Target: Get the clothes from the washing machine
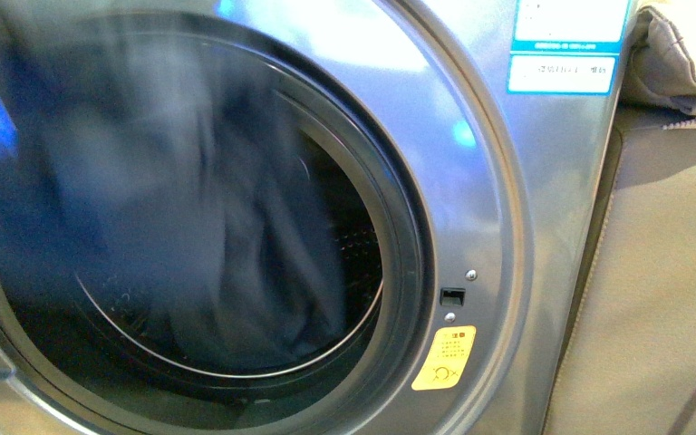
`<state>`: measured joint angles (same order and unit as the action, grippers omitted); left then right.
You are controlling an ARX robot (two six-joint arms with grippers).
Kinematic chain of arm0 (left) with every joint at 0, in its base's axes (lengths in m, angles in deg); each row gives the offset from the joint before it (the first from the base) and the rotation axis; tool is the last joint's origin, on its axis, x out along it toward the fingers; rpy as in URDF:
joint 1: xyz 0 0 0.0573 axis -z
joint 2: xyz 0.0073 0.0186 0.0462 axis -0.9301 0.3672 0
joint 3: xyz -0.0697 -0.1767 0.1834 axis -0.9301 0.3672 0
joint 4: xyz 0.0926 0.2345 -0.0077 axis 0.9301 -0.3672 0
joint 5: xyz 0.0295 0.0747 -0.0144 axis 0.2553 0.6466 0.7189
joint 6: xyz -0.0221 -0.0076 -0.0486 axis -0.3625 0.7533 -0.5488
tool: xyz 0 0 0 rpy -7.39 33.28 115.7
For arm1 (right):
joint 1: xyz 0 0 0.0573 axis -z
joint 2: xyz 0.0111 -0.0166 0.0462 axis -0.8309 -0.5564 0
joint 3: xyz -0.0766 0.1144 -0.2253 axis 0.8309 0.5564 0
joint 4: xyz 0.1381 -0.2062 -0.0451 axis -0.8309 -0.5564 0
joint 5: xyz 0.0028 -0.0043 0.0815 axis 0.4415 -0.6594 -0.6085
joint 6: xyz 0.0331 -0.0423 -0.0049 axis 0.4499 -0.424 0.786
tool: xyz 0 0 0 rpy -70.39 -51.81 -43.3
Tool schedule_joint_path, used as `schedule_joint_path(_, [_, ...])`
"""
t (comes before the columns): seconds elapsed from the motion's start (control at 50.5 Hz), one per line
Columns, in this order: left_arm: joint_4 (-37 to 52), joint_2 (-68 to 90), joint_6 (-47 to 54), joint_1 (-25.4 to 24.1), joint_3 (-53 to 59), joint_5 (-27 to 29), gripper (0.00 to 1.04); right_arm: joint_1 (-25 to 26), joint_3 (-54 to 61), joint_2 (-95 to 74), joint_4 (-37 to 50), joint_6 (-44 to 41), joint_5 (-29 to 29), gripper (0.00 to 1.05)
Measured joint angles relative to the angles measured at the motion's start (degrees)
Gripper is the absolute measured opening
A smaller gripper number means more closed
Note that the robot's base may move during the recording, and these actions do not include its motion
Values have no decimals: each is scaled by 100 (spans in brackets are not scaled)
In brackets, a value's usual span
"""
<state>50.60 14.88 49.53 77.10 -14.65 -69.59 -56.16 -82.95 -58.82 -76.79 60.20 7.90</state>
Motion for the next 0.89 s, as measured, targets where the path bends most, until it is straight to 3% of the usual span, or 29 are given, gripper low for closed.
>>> schedule_joint_path(0.297, [-632,-334,83,793,-1062,125,14,0,0,0,0,0,0,97])
schedule_joint_path(0.515, [-1377,363,269,1613,-2426,328,14,0,0,0,0,0,0,97])
schedule_joint_path(0.891, [-1797,1777,350,1954,-4284,529,14,0,0,0,0,0,0,97])
